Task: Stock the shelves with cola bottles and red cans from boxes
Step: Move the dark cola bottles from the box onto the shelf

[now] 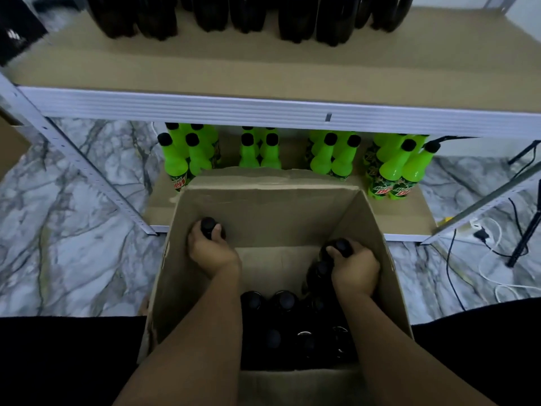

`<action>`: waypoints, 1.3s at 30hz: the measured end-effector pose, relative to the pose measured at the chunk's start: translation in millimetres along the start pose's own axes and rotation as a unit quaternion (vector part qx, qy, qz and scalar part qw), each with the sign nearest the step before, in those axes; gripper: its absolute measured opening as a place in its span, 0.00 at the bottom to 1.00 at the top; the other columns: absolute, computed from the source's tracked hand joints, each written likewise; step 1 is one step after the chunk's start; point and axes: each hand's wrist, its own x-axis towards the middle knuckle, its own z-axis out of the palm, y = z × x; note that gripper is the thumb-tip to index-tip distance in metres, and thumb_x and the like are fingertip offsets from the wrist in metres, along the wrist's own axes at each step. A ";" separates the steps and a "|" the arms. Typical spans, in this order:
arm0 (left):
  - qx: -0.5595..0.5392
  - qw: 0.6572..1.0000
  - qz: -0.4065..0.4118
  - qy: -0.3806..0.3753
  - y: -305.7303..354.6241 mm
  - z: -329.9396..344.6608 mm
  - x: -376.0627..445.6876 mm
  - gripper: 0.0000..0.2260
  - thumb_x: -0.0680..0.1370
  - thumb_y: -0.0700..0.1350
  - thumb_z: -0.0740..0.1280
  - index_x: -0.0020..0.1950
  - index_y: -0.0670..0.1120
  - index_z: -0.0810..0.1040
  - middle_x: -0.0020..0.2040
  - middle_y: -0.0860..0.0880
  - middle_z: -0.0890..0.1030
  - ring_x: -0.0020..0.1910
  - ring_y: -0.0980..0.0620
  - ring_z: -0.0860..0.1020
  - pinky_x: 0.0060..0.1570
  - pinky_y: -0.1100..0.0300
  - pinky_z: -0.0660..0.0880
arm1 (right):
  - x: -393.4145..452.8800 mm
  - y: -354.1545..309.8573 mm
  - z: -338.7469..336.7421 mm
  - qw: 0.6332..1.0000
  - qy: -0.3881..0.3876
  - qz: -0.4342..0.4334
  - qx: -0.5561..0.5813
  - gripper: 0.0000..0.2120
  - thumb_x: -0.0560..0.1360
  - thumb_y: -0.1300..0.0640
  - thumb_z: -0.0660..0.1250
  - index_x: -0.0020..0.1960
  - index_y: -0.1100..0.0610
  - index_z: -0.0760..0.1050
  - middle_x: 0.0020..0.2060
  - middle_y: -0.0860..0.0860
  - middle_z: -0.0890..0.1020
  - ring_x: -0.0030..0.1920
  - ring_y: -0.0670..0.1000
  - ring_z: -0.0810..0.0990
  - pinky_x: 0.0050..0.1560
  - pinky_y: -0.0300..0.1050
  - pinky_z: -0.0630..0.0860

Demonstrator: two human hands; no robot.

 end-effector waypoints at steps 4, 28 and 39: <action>-0.019 1.000 0.010 -0.004 2.3 -9.0 -12.2 0.15 0.79 0.37 0.72 0.64 0.34 0.78 0.64 0.35 0.78 0.66 0.37 0.75 0.67 0.54 0.67 | -3.5 -1.1 -5.7 1.000 0.002 -0.020 -0.013 0.12 0.76 0.54 0.73 0.58 0.56 0.82 0.51 0.60 0.85 0.53 0.64 0.82 0.48 0.48 0.74; -0.227 0.879 0.386 -0.164 273.5 -109.3 -67.6 0.09 0.84 0.56 0.62 0.58 0.52 0.68 0.52 0.52 0.78 0.51 0.55 0.78 0.52 0.60 0.76 | -39.0 -221.9 -172.0 0.881 0.043 -0.390 0.266 0.12 0.76 0.44 0.73 0.52 0.51 0.78 0.44 0.43 0.83 0.46 0.40 0.81 0.49 0.37 0.76; -0.252 0.850 0.438 -0.150 377.4 -116.4 -36.2 0.14 0.84 0.55 0.63 0.63 0.46 0.71 0.56 0.48 0.80 0.55 0.51 0.79 0.57 0.52 0.77 | -37.1 -338.6 -201.6 0.826 0.075 -0.456 0.323 0.13 0.77 0.43 0.71 0.51 0.51 0.74 0.43 0.47 0.82 0.43 0.47 0.80 0.43 0.36 0.72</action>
